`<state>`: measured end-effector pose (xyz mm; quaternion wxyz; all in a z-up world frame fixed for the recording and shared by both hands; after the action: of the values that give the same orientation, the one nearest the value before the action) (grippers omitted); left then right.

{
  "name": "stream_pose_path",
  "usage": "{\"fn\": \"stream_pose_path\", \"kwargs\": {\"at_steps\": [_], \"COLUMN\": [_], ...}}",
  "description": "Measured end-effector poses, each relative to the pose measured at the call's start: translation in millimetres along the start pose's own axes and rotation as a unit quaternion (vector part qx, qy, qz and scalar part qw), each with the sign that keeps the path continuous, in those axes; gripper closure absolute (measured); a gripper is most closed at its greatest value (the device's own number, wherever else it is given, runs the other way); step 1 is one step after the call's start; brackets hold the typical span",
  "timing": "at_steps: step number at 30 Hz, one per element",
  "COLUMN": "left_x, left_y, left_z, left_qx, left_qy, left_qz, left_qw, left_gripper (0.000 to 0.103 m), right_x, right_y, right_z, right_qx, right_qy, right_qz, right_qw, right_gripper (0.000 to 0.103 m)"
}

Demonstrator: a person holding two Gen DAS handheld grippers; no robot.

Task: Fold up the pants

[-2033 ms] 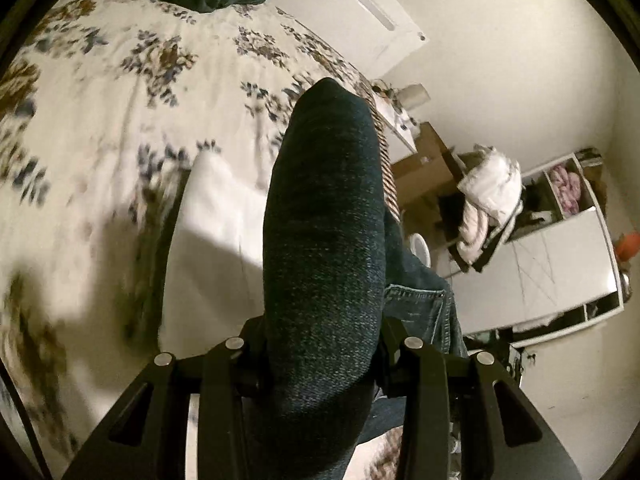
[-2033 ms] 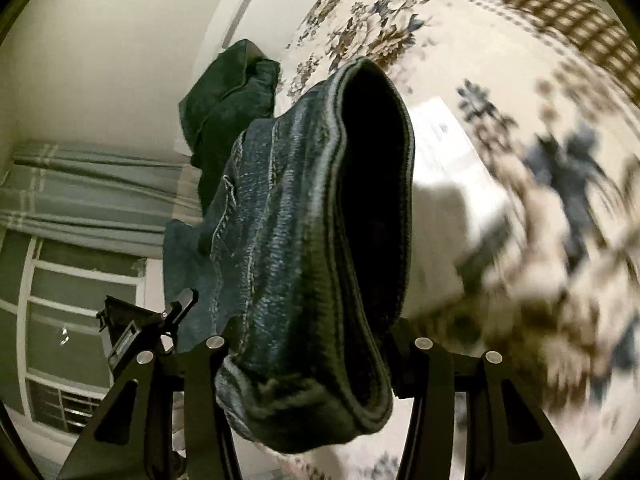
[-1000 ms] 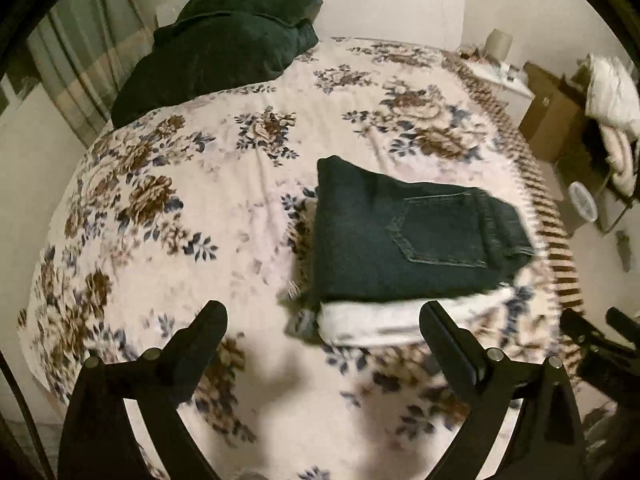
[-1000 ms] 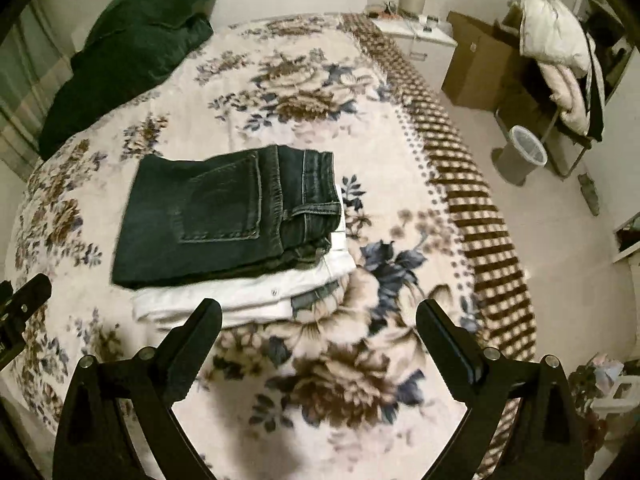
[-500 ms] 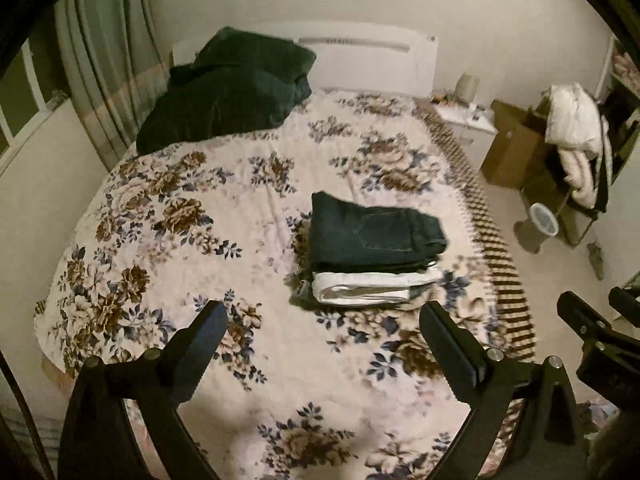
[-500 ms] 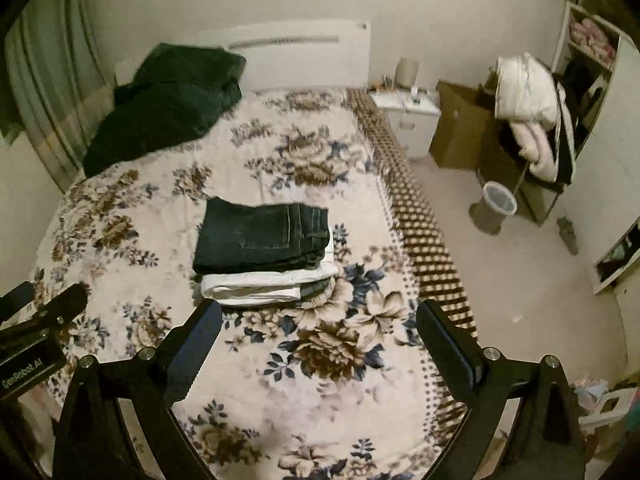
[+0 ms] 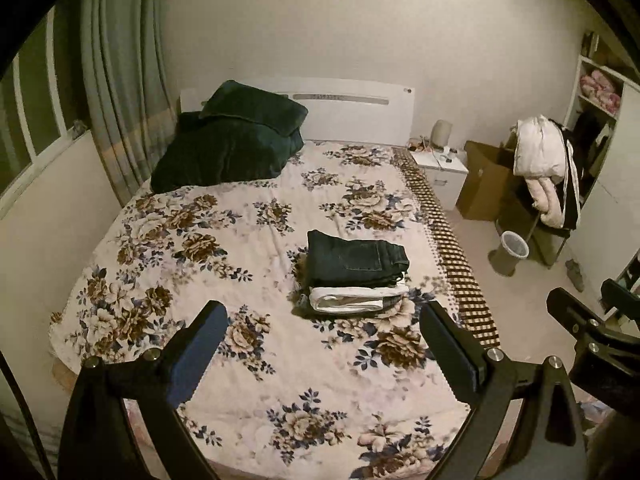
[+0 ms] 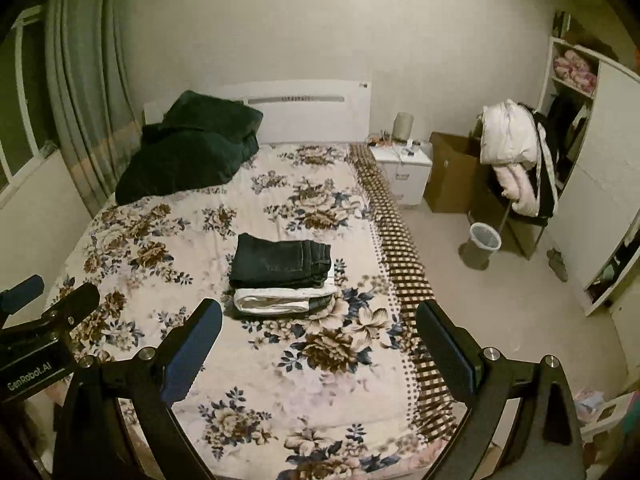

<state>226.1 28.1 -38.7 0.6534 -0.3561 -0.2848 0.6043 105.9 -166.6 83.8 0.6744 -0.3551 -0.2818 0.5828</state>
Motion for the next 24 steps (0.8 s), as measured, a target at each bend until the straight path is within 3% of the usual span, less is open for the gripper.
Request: {"fn": "stream_pose_path", "kwargs": {"at_steps": [5,11,19,24], "left_x": [5,9,7,6], "left_y": [-2,-6,-6,-2], "left_z": [30,47,19,-6], "left_qx": [-0.024,-0.048,-0.053,-0.043], "left_qy": [0.004,-0.002,-0.004,-0.025], "left_qz": [0.002,-0.002,-0.002,-0.011], "left_qw": [0.9997,0.9989,0.9986,0.9987], "left_gripper": [0.005,0.0,0.0,0.0], "right_x": [5,5,6,3], "right_y": [3,4,-6,-7], "right_z": [54,84,41,1], "right_qx": [-0.015,-0.021,-0.031,-0.037], "right_qy": [-0.004,-0.006,0.005,0.024], "right_qz": [-0.003,-0.011,-0.022,-0.017], "right_qw": [1.0,1.0,0.999,0.999], "right_gripper": [0.004,0.002,0.002,0.002]}}
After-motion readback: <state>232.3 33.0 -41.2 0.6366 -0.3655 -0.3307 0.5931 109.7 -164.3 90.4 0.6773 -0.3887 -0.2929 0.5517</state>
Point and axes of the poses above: each gripper's, at about its wrist camera, not at the fingertips, and z roughly against the way its jaws point, x to its left, y to its underside, the point moved 3 cm from there along -z, roughly the way its jaws point, and after that the axes turned 8 degrees about -x, right-handed, at the moved point
